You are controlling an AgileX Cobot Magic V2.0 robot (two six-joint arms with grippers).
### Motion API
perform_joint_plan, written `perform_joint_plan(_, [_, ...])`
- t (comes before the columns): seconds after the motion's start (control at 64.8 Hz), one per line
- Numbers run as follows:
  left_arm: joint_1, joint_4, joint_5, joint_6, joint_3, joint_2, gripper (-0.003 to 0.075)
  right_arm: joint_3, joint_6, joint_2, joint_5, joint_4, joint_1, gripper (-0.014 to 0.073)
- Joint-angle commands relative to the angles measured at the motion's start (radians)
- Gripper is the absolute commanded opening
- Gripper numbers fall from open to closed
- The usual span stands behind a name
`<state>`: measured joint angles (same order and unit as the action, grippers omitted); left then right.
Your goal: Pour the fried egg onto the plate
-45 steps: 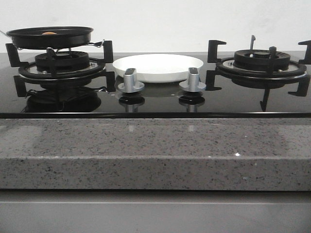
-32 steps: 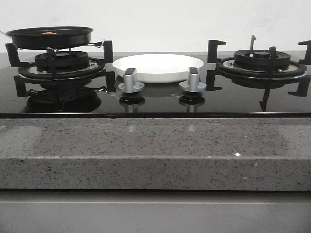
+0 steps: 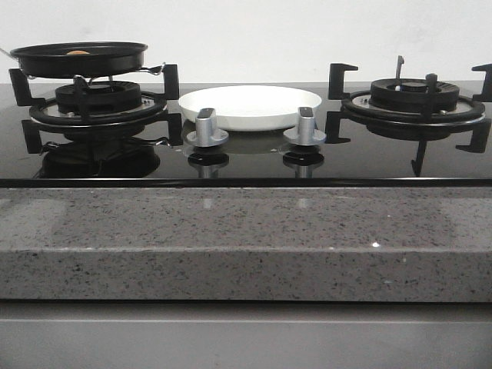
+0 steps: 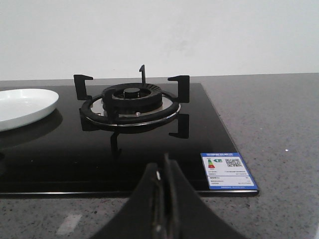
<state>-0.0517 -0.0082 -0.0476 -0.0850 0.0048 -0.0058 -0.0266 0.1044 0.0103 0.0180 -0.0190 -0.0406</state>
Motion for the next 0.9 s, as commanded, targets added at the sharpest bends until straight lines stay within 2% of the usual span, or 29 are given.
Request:
perform_joint_plan(0.0, [0.004,-0.002,-0.087,0.002,0.008,-0.017,-0.0019,0.005,0.001,0.020,-0.087,-0.014,-0.006,-0.0066])
perform_joint_plan(0.37, [0.004,-0.002,-0.091,0.002,0.008,-0.017,-0.0019,0.005,0.001,0.020,-0.076,-0.015,-0.006,-0.0066])
perform_joint_plan(0.648, [0.004,-0.002,-0.097,0.002,0.006,-0.017,-0.0019,0.005,0.000,0.020,-0.068,-0.089,-0.006,-0.0066])
perform_joint_plan(0.787, [0.004,-0.002,-0.056,0.002,-0.027,-0.017,-0.0019,0.016,0.001,0.020,-0.075,-0.088,-0.006,-0.0066])
perform_joint_plan(0.88, [0.004,-0.004,0.042,0.002,-0.091,-0.013,-0.0019,0.059,0.001,0.020,-0.064,-0.088,-0.006,-0.0066])
